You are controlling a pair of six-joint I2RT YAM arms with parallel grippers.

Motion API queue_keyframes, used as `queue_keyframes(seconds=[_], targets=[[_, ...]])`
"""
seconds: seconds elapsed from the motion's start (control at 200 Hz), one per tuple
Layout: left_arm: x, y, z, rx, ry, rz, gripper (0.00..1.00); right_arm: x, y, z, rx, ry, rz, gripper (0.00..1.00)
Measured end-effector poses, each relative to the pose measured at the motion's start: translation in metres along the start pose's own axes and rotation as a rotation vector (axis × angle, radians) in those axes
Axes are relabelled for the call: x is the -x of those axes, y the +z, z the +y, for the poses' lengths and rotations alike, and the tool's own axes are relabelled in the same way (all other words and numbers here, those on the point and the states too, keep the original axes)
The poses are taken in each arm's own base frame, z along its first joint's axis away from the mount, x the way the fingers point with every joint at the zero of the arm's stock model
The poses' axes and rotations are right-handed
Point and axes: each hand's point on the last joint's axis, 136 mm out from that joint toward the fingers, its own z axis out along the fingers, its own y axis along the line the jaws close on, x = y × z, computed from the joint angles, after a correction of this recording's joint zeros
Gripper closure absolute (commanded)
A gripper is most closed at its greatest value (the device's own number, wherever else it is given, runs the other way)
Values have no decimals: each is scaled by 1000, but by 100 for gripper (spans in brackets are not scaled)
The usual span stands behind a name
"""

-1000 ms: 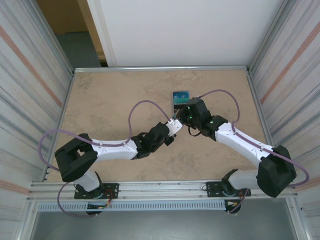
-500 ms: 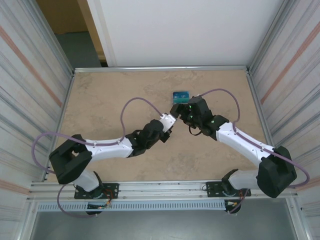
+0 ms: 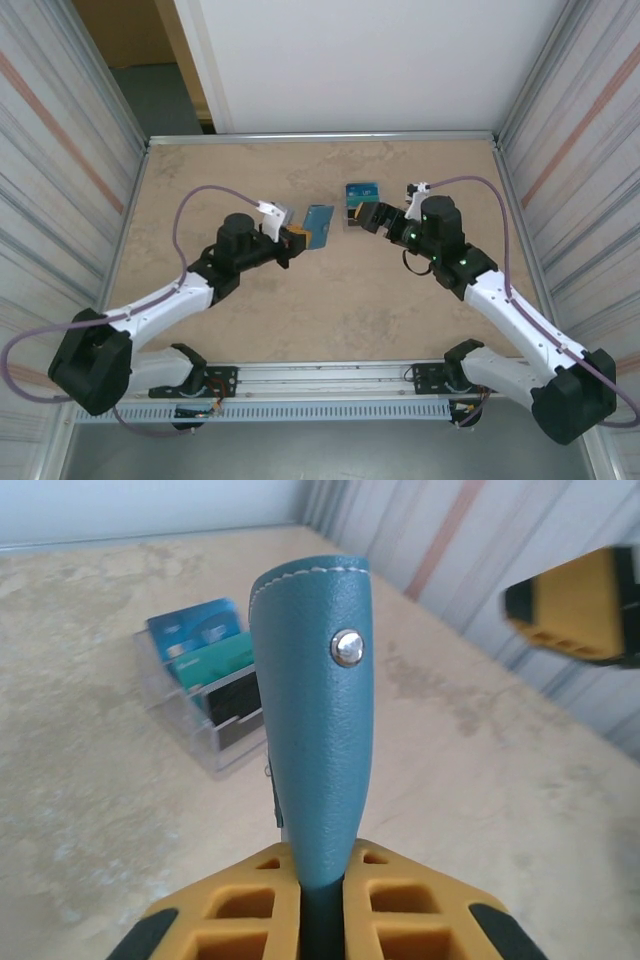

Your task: Take the credit cards out of the card holder

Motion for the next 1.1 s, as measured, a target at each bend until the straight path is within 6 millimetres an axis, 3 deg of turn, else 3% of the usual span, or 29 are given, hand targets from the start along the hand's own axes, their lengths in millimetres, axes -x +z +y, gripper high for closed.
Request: queue_keyframes(seconds=[0.2, 0.416, 0.556, 0.797, 1.097], targets=[[19, -23, -45, -202, -3, -36, 100, -13, -7, 32, 195, -88, 71, 1], [26, -36, -72, -337, -23, -39, 100, -22, -13, 58, 349, -157, 112, 1], [31, -41, -83, -398, -24, -51, 100, -29, -15, 76, 440, -201, 141, 1], [35, -49, -99, -499, -13, -57, 100, -49, -11, 89, 518, -243, 226, 1], [29, -45, -103, -550, -20, -28, 100, -41, -23, 114, 620, -293, 208, 1]])
